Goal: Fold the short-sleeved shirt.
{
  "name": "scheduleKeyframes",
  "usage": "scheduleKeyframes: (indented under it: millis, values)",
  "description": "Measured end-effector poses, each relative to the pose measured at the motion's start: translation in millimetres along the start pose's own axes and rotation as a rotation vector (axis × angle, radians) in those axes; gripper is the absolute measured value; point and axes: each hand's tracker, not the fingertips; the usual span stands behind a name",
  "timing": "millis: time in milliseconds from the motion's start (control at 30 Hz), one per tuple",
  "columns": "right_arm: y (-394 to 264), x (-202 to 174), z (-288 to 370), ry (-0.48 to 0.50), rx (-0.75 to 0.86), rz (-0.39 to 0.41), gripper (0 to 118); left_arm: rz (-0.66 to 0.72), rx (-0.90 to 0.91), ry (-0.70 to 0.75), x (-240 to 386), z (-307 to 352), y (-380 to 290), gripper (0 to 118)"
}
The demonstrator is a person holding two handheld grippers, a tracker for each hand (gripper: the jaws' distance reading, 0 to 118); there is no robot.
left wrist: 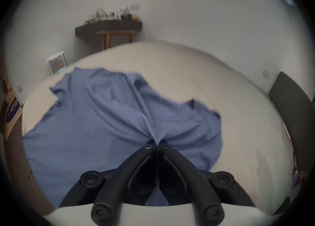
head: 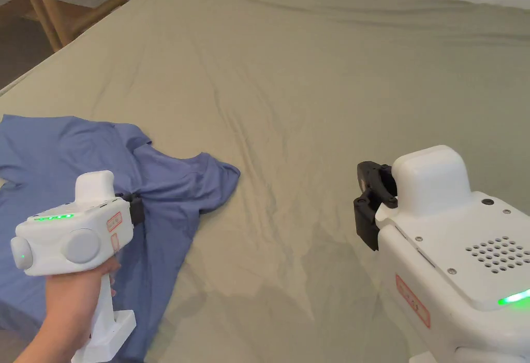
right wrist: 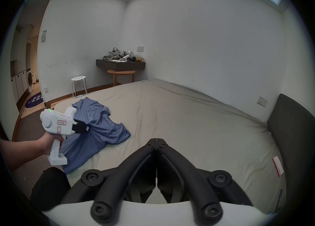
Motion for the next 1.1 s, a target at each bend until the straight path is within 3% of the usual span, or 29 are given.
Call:
scheduleKeyframes:
  millis: [200,367,733,933,1100]
  values:
    - [6.2,8.9,27.9,-0.034,0.053,0.009,2,0.121,0.223,-0.005,-1.2,78.0,36.2,0]
    - [10.0,14.9,56.9,-0.042,0.109,-0.015,2,0.096,0.408,-0.083,14.4,153.9,79.7,0]
    - [8.7,38.2,125.1,-0.121,0.216,-0.070,2,-0.285,0.694,-0.357,143.9,284.6,170.2,0]
    - [6.3,55.5,161.2,-0.246,0.238,-0.062,2,-0.444,0.759,-0.493,240.1,299.9,197.9,0]
    - [-5.9,72.4,185.0,-0.351,0.214,-0.061,2,-0.599,0.702,-0.570,321.9,273.5,186.8,0]
